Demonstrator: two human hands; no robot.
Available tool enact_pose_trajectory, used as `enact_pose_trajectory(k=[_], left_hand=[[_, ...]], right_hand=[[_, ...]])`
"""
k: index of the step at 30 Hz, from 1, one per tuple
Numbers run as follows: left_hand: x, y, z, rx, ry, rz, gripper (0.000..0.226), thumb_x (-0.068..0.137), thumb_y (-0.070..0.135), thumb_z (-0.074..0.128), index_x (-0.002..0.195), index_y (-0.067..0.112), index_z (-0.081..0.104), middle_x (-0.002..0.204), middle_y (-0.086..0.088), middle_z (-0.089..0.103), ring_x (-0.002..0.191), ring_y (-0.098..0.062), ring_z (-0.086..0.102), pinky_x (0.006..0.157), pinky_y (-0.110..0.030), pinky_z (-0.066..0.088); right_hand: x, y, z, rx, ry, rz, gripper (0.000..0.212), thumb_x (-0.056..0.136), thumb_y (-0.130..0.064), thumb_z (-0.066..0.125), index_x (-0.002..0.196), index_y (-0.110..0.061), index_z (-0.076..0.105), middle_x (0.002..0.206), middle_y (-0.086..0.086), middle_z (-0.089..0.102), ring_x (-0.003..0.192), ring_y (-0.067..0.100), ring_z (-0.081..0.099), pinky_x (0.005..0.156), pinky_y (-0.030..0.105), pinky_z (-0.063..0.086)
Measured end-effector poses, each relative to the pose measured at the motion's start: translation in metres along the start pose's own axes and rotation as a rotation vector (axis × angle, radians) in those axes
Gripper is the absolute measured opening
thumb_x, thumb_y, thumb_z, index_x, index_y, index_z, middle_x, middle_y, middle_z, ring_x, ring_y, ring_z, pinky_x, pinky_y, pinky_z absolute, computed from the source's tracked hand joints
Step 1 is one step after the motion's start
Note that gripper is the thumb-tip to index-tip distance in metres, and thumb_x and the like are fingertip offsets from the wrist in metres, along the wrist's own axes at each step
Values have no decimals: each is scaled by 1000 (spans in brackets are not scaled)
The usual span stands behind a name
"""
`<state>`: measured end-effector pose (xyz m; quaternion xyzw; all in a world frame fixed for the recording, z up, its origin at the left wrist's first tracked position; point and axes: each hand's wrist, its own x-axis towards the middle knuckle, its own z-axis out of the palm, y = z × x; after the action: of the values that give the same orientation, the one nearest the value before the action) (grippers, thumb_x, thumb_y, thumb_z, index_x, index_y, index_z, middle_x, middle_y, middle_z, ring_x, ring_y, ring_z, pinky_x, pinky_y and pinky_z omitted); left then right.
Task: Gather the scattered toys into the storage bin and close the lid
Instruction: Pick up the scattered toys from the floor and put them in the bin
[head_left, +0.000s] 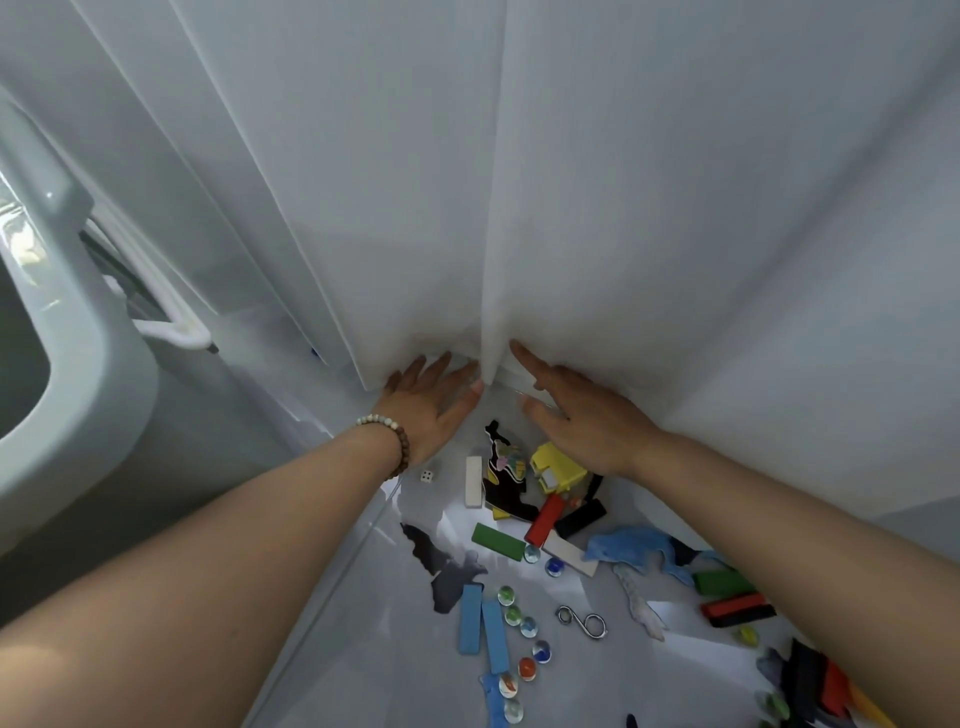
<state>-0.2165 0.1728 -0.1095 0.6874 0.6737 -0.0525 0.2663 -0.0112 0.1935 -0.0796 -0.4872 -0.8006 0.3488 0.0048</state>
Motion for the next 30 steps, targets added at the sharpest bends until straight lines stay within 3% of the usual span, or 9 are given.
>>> enact_pose_trajectory(k=[8,13,16,21,26,30], left_hand=[[3,-1,3,90,-32,21,51,99,45,15,148,35,5,159,6,1,146,-20,-1,118,-38,2],[17,-4,1,71,-53,54,54,99,43,16,150,28,6,158,5,7,146,-17,7,119,-35,8],[19,-5,0,45,-61,71,67,86,49,10,149,25,14,157,3,17,143,-15,16,118,-29,11],[14,-1,7,-61,-36,82,47,101,31,26,147,21,24,154,2,23,141,-16,23,115,-25,15],[-7,-4,41,-198,-16,97,51,100,39,27,148,21,21,156,4,18,143,-14,15,113,-20,7],[-23,10,65,-313,17,145,65,88,49,17,148,25,19,156,5,18,145,-14,6,116,-25,4]], right_hand=[[11,-4,1,88,-23,1,57,98,-35,32,147,-44,5,151,-1,31,138,16,31,111,32,30],[10,-1,-3,105,-31,-6,56,98,-34,33,145,-48,7,150,-5,33,134,11,36,110,29,32],[9,-1,-3,91,-34,-5,56,97,-33,33,145,-48,7,149,-5,35,134,11,37,109,31,33],[7,4,-5,132,-48,7,56,97,-33,37,146,-45,10,151,-7,32,136,11,34,112,29,30],[3,13,12,167,-82,43,58,93,-47,45,146,-35,23,152,-6,27,138,12,28,112,27,25],[-6,20,38,161,-135,71,55,93,-53,42,144,-37,30,150,-4,30,139,17,26,108,26,24]])
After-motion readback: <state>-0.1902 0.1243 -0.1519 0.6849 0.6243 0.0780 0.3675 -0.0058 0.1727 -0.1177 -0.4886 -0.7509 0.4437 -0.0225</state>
